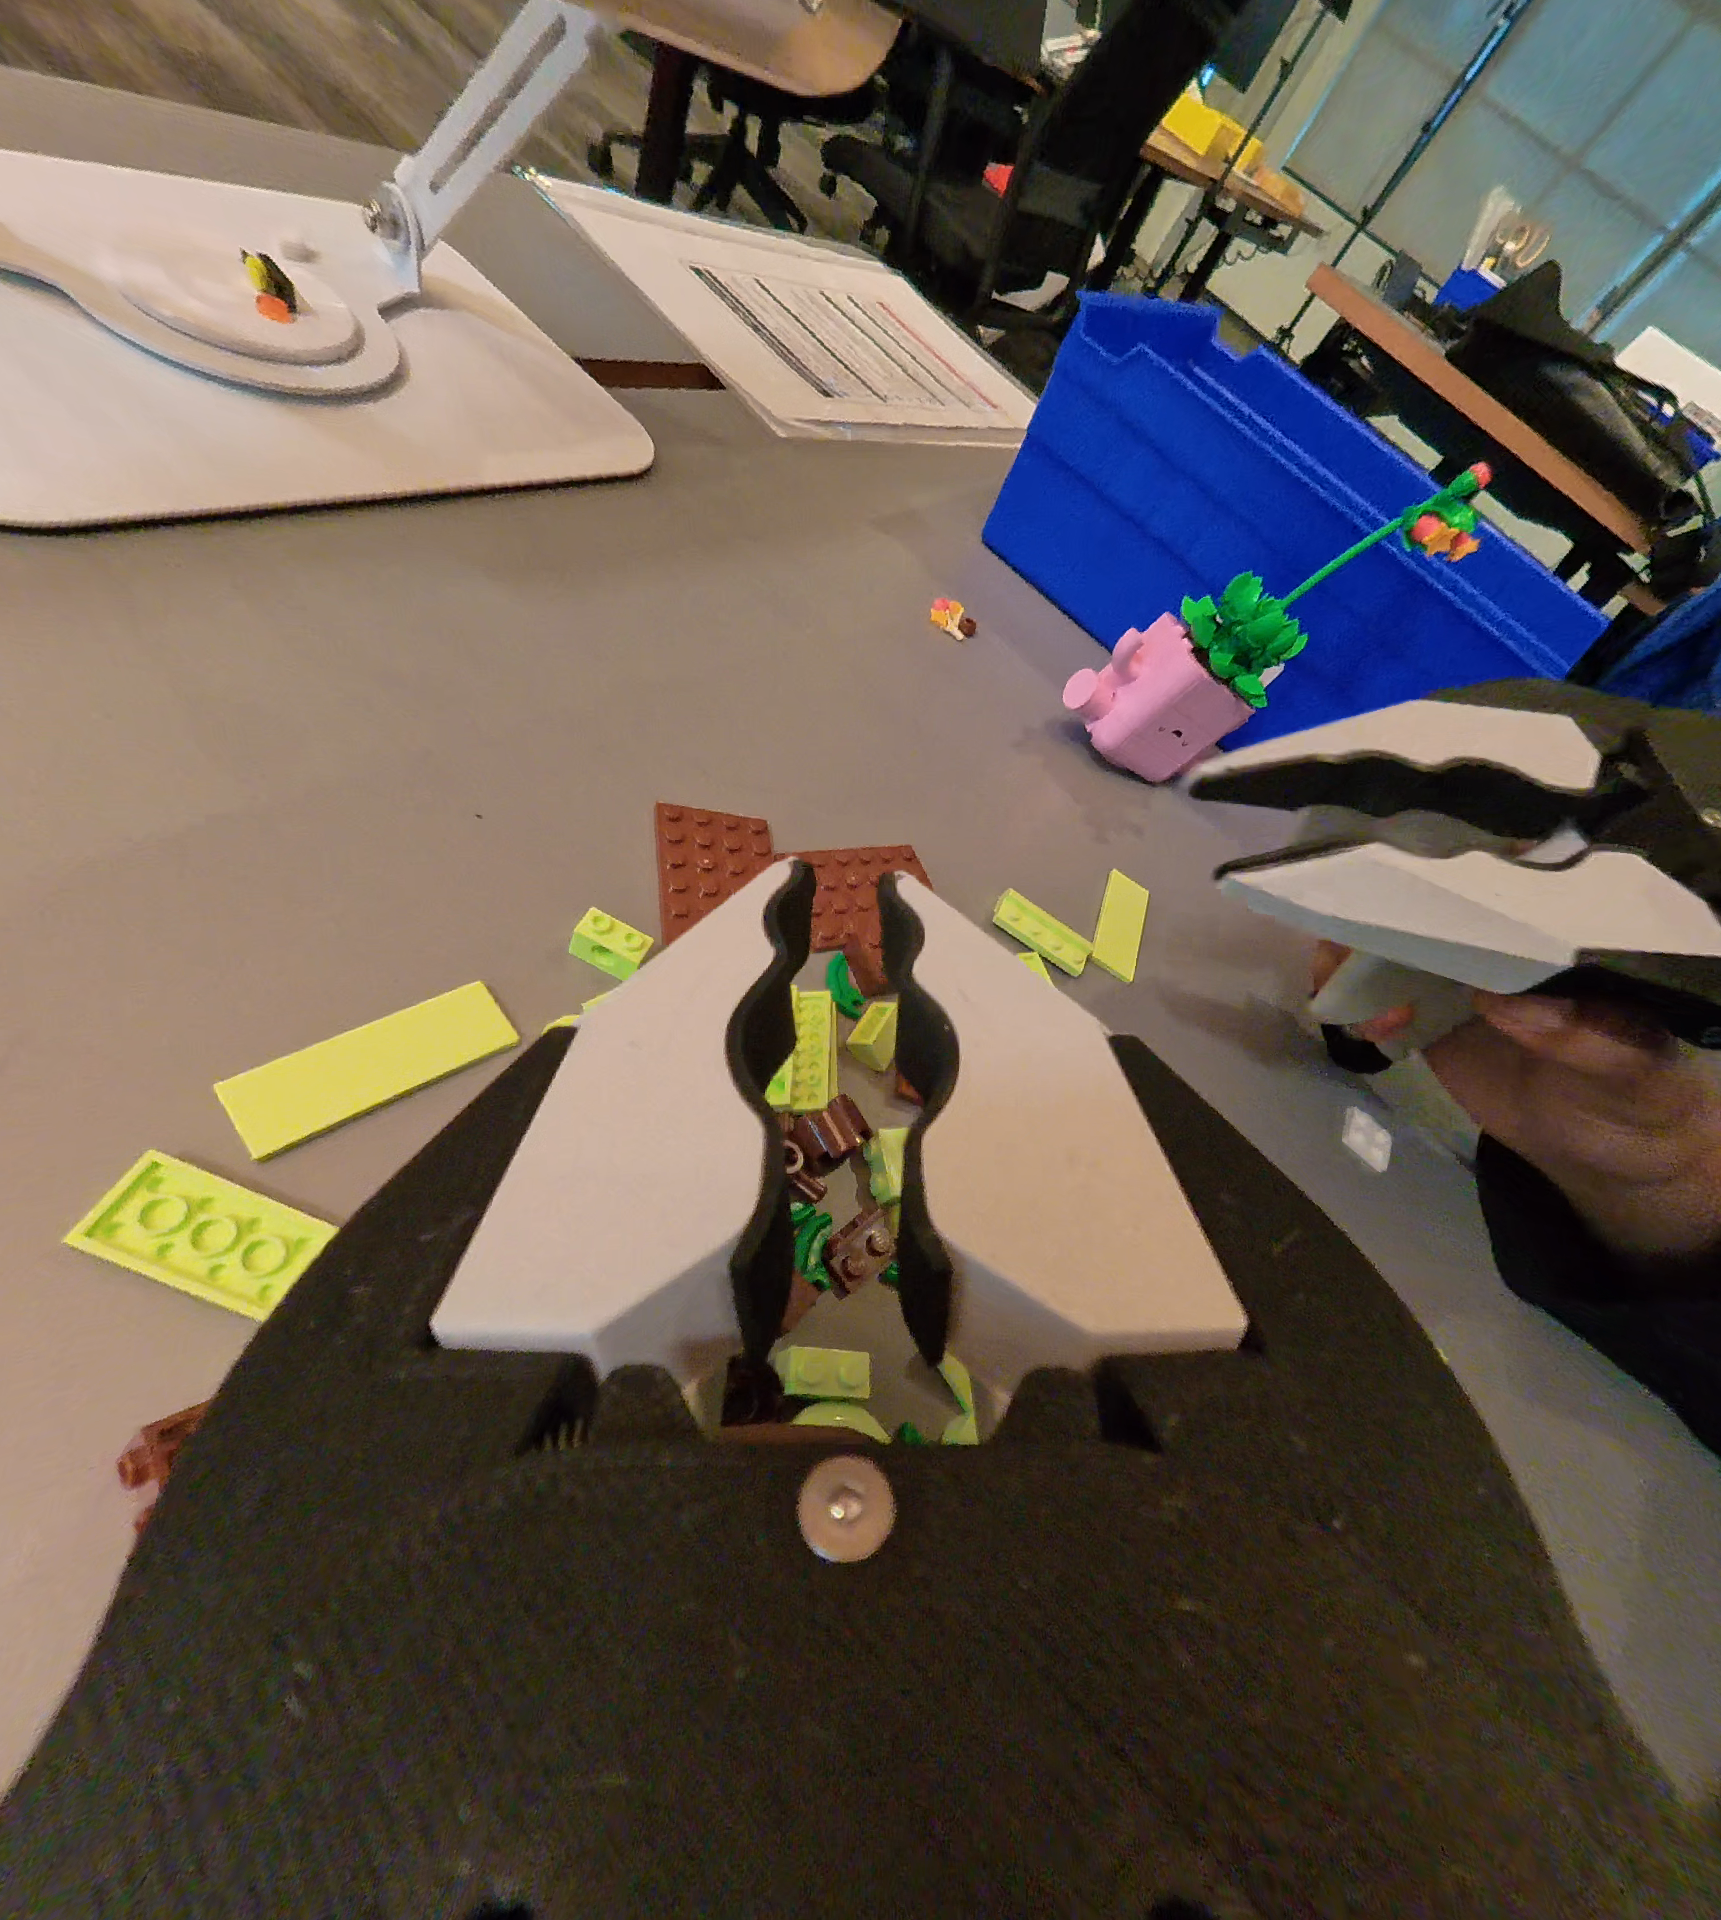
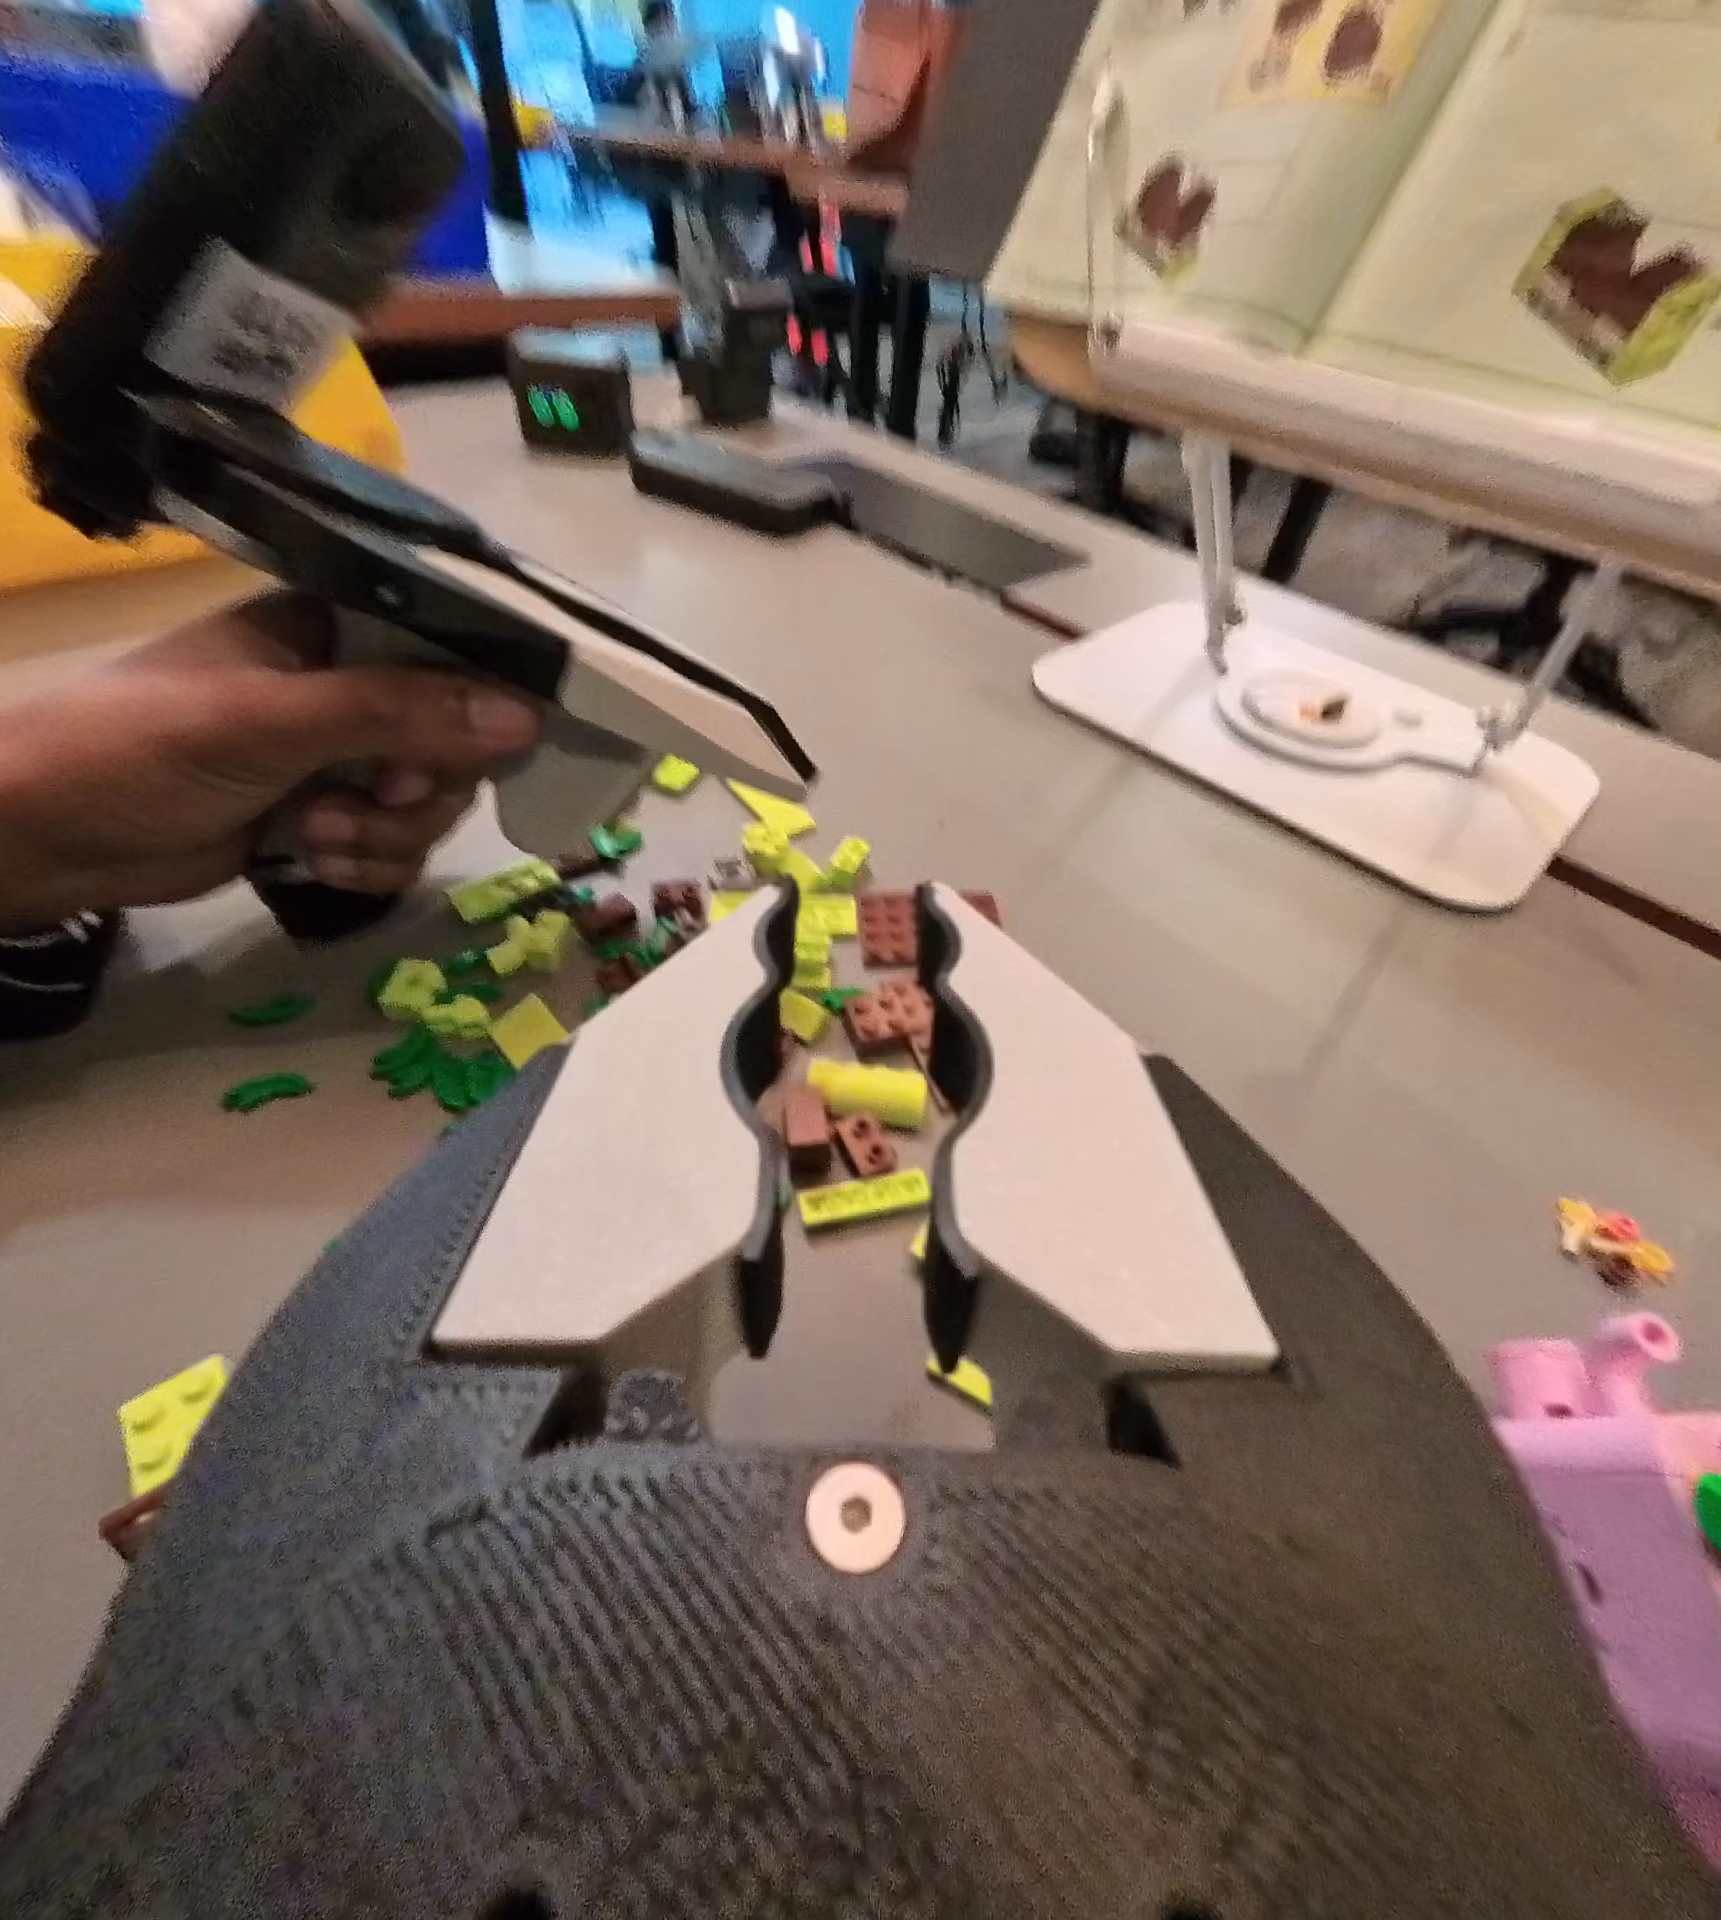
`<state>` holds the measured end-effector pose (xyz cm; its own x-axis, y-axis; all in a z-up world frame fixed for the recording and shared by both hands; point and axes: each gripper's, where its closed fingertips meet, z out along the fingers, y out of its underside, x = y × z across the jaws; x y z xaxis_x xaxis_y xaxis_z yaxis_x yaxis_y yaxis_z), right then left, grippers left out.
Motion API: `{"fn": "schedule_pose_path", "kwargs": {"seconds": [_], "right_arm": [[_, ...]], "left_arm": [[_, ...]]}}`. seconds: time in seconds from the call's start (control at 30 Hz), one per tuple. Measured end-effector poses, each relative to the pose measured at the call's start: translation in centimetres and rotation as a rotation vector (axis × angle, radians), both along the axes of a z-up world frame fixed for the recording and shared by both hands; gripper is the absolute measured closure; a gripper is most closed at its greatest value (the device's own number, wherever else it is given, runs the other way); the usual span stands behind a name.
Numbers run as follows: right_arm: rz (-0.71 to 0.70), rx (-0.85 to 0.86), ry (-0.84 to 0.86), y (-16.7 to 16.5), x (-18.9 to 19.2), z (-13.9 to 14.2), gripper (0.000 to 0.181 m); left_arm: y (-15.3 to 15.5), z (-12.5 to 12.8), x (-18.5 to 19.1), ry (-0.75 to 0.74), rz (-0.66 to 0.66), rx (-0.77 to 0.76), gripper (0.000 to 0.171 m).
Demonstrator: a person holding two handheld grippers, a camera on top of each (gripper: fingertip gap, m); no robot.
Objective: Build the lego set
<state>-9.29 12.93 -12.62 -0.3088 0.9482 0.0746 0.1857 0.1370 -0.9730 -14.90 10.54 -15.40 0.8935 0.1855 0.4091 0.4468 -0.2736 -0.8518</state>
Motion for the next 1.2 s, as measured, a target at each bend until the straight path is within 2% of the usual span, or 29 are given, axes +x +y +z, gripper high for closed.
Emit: {"fn": "schedule_pose_path", "kwargs": {"seconds": [0.1,0.13,0.2,0.37,0.43,0.63,0.77,0.87,0.93,1.0,1.07,1.13,1.2], "right_arm": [[-0.033,0.101,-0.254,0.9,-1.0,-3.1,0.145],[-0.012,0.135,-0.341,0.9,-1.2,-4.3,0.150],[0.046,0.186,-0.461,0.5,-1.6,-5.8,0.147],[0.204,0.266,-0.580,0.0,-3.2,-6.8,0.165],[0.265,0.269,-0.647,-0.1,-3.6,-7.4,0.162],[0.324,0.367,-0.744,-0.1,-3.6,-7.9,0.170],[0.311,0.362,-0.642,-0.3,-1.9,-4.1,0.170],[0.418,0.338,-0.561,-1.1,2.9,-1.4,0.170],[0.555,0.196,-0.423,-3.0,7.0,1.8,0.170],[0.584,-0.067,-0.305,-3.6,9.7,5.9,0.170],[0.588,-0.230,-0.242,-3.2,11.7,8.4,0.170],[0.570,-0.252,-0.191,-2.7,13.0,9.6,0.181],[0.564,-0.248,-0.177,-2.7,13.9,10.0,0.181]], "left_arm": [[-0.1,0.3,-0.2,-0.004,0.007,0.017,0.161],[-0.1,0.4,-0.2,-0.010,0.008,0.027,0.161],[-0.1,0.8,-0.1,-0.023,0.006,0.048,0.161],[-0.3,1.4,-0.3,0.008,0.016,0.059,0.161],[-0.4,1.7,-0.4,0.017,0.022,0.068,0.161],[-0.6,2.3,-0.8,0.036,0.038,0.083,0.161],[-0.5,2.2,-0.6,0.034,0.034,0.087,0.161],[-0.2,2.3,-0.1,0.025,0.015,0.090,0.161],[-0.1,2.6,0.3,0.037,0.006,0.098,0.161],[0.0,2.9,0.6,0.051,-0.004,0.103,0.161],[0.1,3.2,0.8,0.072,-0.008,0.102,0.161],[0.1,3.2,0.8,0.098,-0.004,0.096,0.160],[0.1,3.1,0.7,0.106,0.000,0.095,0.161]]}}
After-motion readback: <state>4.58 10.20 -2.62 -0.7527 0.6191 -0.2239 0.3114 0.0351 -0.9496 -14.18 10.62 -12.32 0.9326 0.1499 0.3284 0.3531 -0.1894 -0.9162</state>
